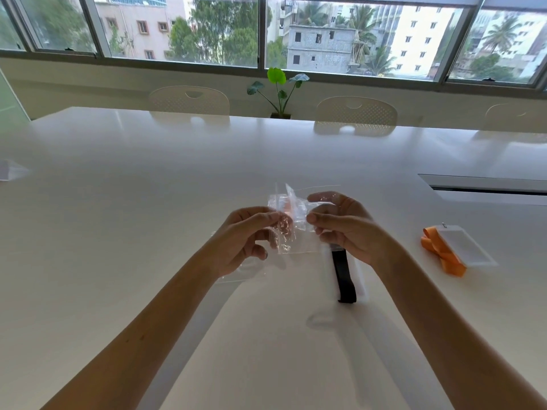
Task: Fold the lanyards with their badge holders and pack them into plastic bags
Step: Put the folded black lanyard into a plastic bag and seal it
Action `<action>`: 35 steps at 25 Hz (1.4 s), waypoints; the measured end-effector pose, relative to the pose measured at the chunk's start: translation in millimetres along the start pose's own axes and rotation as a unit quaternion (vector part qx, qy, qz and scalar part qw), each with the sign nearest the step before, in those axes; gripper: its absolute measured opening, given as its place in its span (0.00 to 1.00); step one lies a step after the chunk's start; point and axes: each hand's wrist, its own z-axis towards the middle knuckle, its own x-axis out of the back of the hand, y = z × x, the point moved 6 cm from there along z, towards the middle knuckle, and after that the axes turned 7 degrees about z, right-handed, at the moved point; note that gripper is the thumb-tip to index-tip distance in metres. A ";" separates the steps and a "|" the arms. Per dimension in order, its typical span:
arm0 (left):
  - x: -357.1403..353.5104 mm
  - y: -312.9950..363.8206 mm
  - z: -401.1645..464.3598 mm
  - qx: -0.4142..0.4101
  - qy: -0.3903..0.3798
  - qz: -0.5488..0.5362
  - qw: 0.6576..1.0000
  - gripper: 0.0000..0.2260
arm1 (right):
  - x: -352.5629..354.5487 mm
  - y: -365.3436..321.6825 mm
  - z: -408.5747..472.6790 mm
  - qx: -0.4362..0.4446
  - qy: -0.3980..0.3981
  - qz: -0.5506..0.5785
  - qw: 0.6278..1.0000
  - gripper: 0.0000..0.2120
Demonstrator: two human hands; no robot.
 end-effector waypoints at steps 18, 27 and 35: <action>-25.7 -9.5 -7.5 -0.046 0.243 0.258 0.934 0.06 | -36.3 3.5 -33.4 0.154 0.160 -0.170 0.960 0.05; -21.3 -13.3 -8.9 -0.060 0.235 0.304 0.921 0.05 | -34.3 14.2 -30.8 0.099 0.143 -0.099 0.980 0.08; -16.6 -18.0 -8.0 -0.035 0.195 0.249 0.948 0.07 | -32.3 20.2 -29.3 0.082 0.126 -0.084 0.985 0.08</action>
